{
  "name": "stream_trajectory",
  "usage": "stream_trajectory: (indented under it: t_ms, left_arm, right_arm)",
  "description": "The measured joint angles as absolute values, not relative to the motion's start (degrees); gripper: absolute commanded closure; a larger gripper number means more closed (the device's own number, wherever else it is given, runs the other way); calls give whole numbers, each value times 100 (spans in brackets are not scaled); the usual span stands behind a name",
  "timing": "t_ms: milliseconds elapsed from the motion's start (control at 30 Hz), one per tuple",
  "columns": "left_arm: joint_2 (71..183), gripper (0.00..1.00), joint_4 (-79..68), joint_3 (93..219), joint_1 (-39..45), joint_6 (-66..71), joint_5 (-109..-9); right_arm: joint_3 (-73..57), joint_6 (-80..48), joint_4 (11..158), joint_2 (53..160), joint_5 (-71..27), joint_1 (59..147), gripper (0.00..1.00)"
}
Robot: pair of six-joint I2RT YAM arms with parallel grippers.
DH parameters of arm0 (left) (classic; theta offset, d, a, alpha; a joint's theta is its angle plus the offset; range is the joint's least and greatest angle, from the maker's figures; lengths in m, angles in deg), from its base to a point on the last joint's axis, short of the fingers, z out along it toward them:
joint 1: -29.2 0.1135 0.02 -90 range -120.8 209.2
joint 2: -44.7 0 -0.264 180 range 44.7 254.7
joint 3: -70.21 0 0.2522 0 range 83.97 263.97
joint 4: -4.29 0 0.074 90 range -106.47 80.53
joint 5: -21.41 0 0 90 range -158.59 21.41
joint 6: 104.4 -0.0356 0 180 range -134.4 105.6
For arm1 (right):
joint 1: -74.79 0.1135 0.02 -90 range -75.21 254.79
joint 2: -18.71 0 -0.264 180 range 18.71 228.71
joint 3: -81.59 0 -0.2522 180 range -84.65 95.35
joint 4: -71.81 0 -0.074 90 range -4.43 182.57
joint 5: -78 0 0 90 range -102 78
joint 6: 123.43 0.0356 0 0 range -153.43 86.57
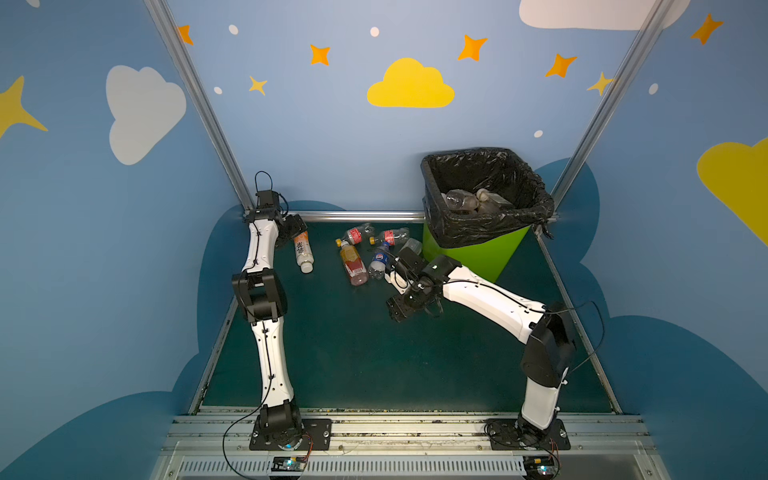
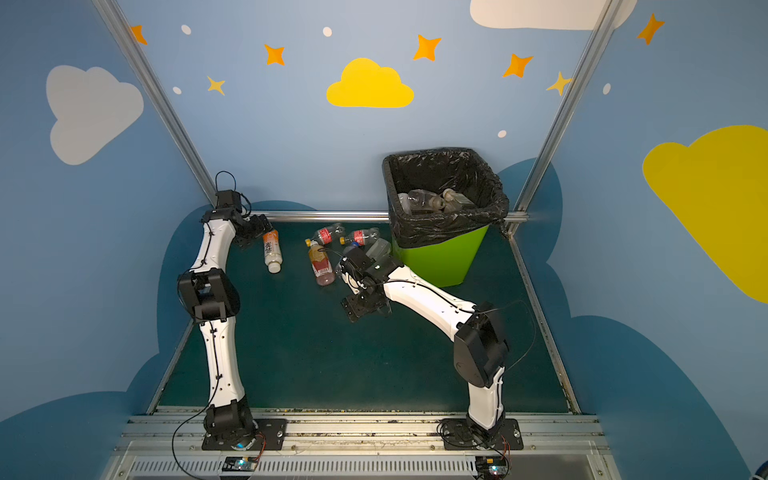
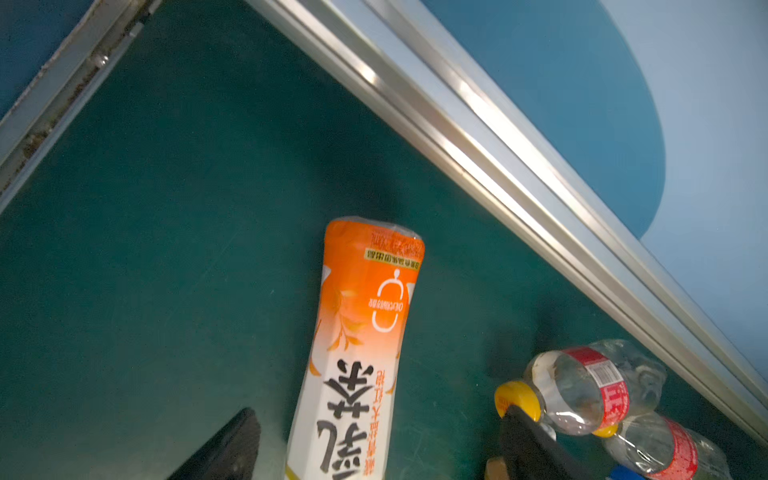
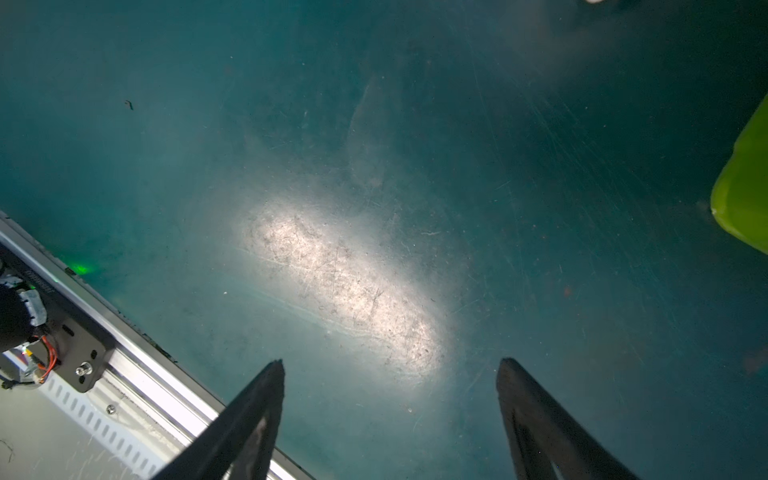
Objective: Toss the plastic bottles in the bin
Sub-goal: 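Move left gripper over the orange-label tea bottle while right arm shifts toward pile, then close the left gripper around the orange-label bottle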
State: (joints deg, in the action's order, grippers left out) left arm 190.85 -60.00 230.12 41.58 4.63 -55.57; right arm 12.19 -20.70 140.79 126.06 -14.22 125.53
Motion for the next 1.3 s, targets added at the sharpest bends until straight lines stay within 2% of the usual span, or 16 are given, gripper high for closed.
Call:
stream_trajectory:
  t_ms: [767,1033,1300]
  left_arm:
    - [19472,16,-6122,22693,4042,341,-5559]
    - [19483,27,-6107,22688,4029,367,-5527]
    - [19494,45,-6078,22688,4029,430,-5448]
  right_arm:
    - [1857,-1998,14628,13076,-1138,12597,19]
    - [1866,-2052,14737,13087,-1098,12597,19]
    - [1930,-2083,14825,13133,-1066,12595,19]
